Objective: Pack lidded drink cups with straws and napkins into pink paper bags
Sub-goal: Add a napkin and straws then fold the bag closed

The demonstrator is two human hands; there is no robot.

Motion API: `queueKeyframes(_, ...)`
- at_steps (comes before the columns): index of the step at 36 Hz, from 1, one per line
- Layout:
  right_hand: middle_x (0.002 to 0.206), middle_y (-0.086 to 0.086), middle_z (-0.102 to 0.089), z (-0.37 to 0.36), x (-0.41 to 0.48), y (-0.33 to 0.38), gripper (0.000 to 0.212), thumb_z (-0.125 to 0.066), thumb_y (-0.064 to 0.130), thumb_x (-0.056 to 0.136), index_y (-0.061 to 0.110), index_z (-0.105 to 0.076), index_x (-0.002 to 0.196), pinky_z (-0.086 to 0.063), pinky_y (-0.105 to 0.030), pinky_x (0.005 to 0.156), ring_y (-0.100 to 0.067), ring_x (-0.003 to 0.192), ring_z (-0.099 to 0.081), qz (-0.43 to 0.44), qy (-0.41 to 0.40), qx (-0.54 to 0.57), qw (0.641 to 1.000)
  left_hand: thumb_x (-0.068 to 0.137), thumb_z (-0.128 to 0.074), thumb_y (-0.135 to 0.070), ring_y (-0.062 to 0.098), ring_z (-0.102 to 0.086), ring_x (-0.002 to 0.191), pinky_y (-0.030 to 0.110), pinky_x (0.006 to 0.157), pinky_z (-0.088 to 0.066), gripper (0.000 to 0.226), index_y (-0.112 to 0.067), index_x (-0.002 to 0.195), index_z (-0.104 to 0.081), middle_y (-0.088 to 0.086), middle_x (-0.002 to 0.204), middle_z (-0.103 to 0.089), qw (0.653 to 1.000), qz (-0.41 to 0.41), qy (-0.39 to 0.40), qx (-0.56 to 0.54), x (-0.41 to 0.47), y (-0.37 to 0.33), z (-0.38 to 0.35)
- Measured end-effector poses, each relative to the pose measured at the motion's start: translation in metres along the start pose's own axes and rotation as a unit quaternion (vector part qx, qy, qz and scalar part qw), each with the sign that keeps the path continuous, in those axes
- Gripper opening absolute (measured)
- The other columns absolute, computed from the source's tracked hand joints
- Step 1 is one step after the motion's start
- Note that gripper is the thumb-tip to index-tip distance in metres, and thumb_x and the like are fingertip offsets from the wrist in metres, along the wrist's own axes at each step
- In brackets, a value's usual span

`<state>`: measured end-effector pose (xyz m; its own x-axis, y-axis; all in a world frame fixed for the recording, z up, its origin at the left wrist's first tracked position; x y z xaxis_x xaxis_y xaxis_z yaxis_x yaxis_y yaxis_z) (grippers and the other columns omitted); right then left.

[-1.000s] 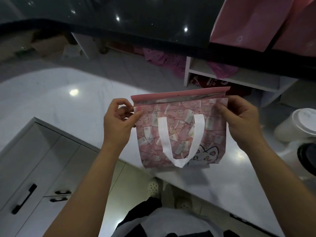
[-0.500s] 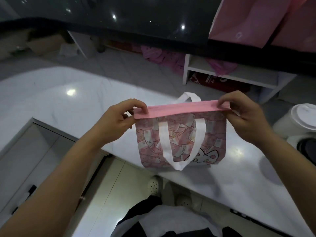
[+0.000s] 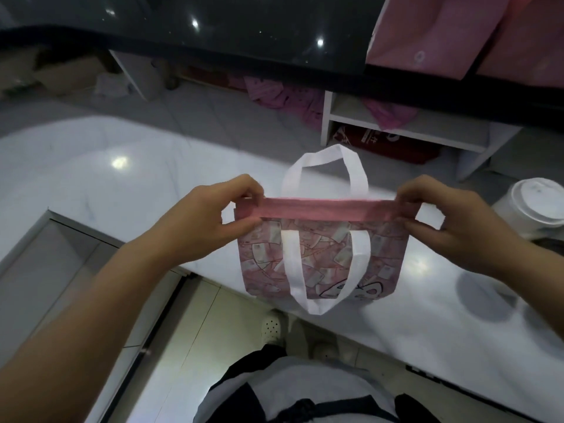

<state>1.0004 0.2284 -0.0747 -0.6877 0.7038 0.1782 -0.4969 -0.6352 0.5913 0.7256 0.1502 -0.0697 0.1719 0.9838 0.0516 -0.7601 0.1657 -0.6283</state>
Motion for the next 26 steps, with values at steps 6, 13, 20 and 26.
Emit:
queueKeyframes(6, 0.095, 0.003, -0.074, -0.008, 0.009, 0.024, 0.034, -0.077, 0.015, 0.083, 0.017, -0.072, 0.116, -0.043, -0.030, 0.074, -0.021, 0.078, -0.064, 0.051, 0.013, -0.096, 0.994, 0.082, -0.074, -0.044, 0.007, -0.061, 0.099, 0.037, 0.083, -0.055, 0.049, -0.045, 0.129, -0.059, -0.021, 0.108, -0.064, 0.997, 0.019, 0.067, 0.027, 0.010, -0.015, -0.020)
queueKeyframes(13, 0.086, 0.006, -0.071, -0.021, 0.022, 0.036, 0.031, -0.057, 0.042, 0.089, 0.023, -0.076, 0.104, -0.046, -0.035, 0.071, -0.021, 0.074, -0.062, 0.079, 0.026, -0.111, 0.990, 0.083, -0.064, -0.043, 0.006, -0.060, 0.081, 0.042, 0.069, -0.056, 0.029, -0.030, 0.105, -0.077, -0.026, 0.083, -0.061, 0.995, -0.040, -0.008, 0.091, 0.016, -0.029, -0.018)
queueKeyframes(20, 0.071, 0.009, -0.067, -0.017, 0.026, 0.041, 0.022, -0.062, 0.038, 0.083, 0.023, -0.079, 0.083, -0.037, -0.036, 0.077, -0.022, 0.074, -0.062, 0.113, -0.007, -0.154, 0.982, 0.084, -0.062, -0.040, 0.004, -0.056, 0.078, 0.033, 0.056, -0.056, 0.031, -0.020, 0.099, -0.080, -0.007, 0.075, -0.070, 0.992, -0.085, -0.026, 0.092, 0.015, -0.036, -0.017)
queueKeyframes(26, 0.077, 0.005, -0.071, -0.007, 0.020, 0.024, 0.018, -0.068, 0.032, 0.080, 0.021, -0.079, 0.086, -0.038, -0.037, 0.080, -0.022, 0.076, -0.064, 0.089, -0.004, -0.135, 0.987, 0.089, -0.067, -0.037, -0.001, -0.060, 0.071, 0.007, 0.063, -0.047, 0.026, -0.022, 0.107, -0.077, -0.007, 0.087, -0.075, 0.992, -0.079, 0.000, 0.096, 0.010, -0.020, -0.002)
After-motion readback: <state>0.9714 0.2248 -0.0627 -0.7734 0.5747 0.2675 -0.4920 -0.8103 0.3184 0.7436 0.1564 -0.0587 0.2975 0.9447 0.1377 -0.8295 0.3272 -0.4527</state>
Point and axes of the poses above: each hand's wrist, its own x-axis towards the middle knuckle, its own z-axis out of the back of the hand, y = z × x, the point moved 9 cm from there along x, towards the middle knuckle
